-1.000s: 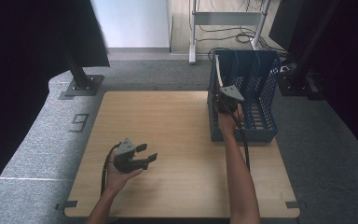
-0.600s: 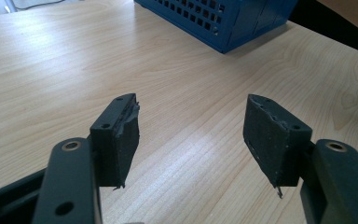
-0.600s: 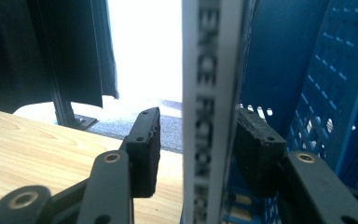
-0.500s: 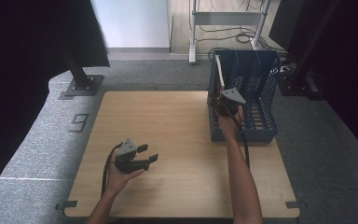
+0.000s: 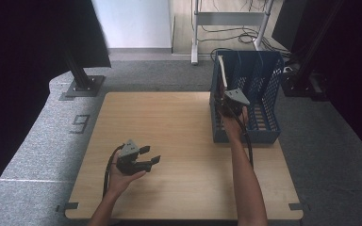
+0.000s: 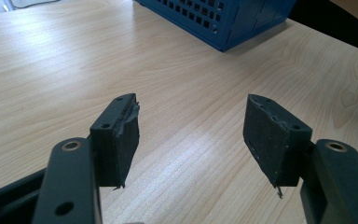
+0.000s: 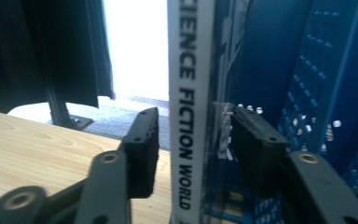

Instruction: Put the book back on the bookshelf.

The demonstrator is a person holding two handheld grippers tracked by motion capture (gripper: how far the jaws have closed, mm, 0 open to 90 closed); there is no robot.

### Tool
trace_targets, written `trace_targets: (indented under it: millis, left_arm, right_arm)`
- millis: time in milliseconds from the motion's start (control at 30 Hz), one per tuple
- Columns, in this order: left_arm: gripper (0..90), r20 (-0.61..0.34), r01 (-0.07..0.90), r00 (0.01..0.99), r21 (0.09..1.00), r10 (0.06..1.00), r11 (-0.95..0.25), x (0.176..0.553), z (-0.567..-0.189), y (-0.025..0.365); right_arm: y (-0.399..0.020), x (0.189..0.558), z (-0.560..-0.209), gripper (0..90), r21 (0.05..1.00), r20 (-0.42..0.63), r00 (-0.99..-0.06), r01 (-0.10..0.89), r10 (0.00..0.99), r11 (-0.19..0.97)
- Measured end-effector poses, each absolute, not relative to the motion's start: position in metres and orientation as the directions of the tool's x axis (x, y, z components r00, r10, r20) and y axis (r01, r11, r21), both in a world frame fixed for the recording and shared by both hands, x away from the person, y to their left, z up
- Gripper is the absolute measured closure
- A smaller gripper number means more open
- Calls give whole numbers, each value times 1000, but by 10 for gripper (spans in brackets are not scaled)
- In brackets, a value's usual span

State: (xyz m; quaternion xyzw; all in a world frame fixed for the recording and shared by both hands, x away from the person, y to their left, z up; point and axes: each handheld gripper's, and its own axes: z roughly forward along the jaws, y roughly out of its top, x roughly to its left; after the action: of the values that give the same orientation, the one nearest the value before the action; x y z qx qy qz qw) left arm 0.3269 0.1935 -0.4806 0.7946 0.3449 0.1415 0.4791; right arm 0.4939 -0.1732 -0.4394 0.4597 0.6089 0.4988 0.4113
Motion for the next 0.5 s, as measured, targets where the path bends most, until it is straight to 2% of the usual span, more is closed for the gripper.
trace_targets:
  millis: [33,133,200,500]
  left_arm:
    - [361,-106,413,722,859,684,-302,327,-481,194]
    - [361,-108,414,721,859,684,-301,327,-480,194]
    - [361,-107,413,721,860,684,-301,327,-480,194]
    - [361,-107,416,721,857,684,-305,328,-481,194]
  right_arm:
    - [-173,494,-439,688,985,-50,-233,151,971,87]
    - [-170,493,-438,786,974,-140,-193,149,971,170]
    - [-170,492,-438,790,966,-190,-177,141,966,216]
    - [-181,493,-437,797,968,-180,-156,148,971,203]
